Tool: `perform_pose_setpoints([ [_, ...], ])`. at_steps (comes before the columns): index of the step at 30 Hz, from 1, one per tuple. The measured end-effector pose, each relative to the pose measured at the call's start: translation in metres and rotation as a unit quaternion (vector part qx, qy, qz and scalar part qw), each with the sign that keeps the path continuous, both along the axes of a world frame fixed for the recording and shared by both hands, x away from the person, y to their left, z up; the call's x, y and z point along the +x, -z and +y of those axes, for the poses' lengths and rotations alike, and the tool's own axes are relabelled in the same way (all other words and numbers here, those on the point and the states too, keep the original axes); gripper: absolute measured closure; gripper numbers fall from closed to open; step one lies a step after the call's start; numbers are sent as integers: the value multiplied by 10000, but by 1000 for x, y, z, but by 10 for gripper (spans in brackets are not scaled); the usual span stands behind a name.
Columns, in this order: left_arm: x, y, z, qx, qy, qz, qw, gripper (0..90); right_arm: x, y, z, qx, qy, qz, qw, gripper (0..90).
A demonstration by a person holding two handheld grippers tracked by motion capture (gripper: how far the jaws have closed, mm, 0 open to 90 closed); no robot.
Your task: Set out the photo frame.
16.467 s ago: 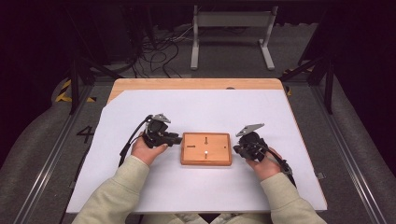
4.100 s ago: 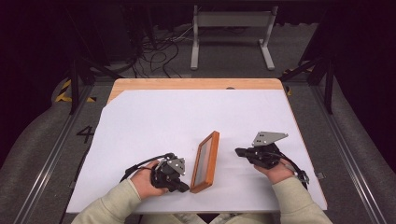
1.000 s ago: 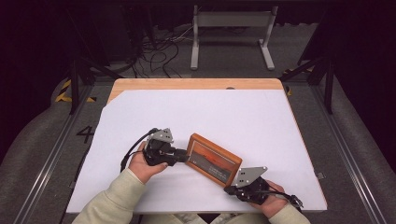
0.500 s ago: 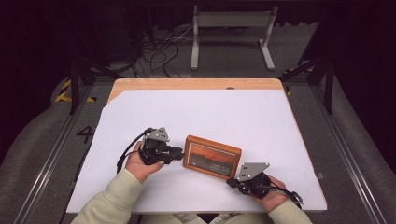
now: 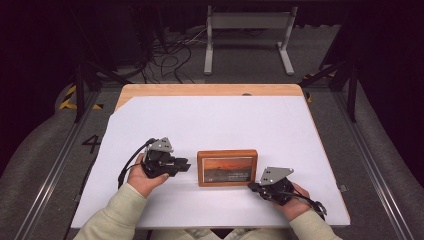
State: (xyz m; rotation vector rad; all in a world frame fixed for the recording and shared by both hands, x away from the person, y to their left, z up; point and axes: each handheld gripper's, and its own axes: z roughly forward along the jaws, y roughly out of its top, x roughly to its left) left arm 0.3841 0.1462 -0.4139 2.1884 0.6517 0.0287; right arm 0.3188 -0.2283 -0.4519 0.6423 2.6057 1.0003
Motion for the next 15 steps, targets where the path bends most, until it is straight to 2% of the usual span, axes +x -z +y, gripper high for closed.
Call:
perform_pose_setpoints([
  [4, 0, 0, 5, -21, -80, -15, 10000, 704, -1, -2, -2, 67, -10, 92, 9999, 900],
  [6, 1, 0, 8, -56, -187, -32, 9998, 665, -4, -12, -5, 290, -57, 95, 9995, 897],
  [9, 0, -3, 11, -100, -302, -74, 9995, 627, -6, -24, -7, 502, -50, -3, 9987, 795],
  [12, -3, -6, 15, -184, -395, -142, 9989, 567, -7, -36, -9, 655, -78, -140, 9977, 725],
  [13, -3, -6, 15, -184, -395, -142, 9989, 544, -7, -36, -9, 655, -78, -140, 9977, 725],
  [14, -4, -8, 17, -256, -487, -184, 9983, 521, -7, -44, -12, 770, -74, -256, 9967, 668],
  [15, -4, -8, 17, -256, -487, -184, 9983, 506, -7, -44, -12, 770, -74, -256, 9967, 668],
])
